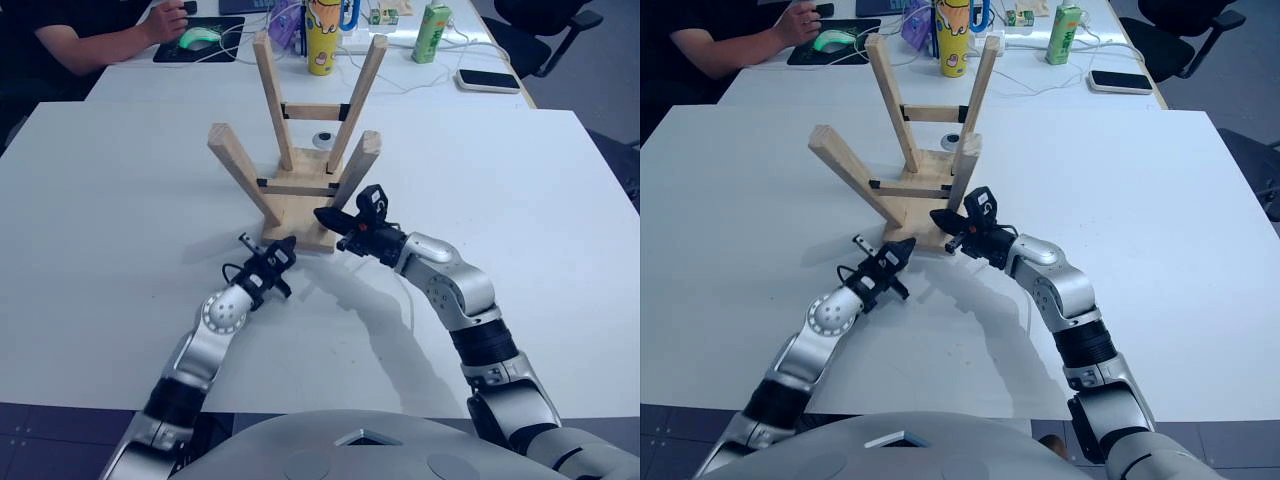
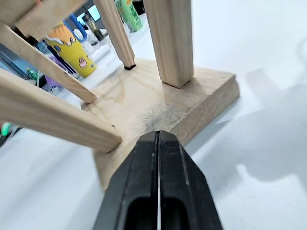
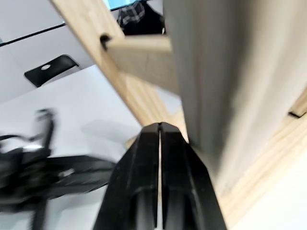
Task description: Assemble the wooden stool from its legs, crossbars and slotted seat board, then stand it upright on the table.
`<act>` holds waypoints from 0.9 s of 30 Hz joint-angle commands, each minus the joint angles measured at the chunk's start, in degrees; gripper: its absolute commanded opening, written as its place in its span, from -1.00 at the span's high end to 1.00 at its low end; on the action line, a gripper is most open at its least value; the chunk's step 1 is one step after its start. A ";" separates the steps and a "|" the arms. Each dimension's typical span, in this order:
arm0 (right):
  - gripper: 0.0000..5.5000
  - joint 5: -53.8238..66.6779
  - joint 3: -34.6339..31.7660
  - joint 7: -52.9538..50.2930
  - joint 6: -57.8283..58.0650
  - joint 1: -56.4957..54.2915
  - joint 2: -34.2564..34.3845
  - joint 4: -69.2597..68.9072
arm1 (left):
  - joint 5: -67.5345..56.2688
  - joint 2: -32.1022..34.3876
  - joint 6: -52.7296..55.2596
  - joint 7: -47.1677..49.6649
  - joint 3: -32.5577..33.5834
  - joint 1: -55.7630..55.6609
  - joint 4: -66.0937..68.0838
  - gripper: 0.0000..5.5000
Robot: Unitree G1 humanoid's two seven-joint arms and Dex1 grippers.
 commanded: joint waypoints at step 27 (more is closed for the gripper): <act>0.99 -9.55 -17.17 -27.51 -3.72 3.27 6.91 -20.23 | -13.64 -9.81 16.70 13.69 16.91 -11.68 -16.54 1.00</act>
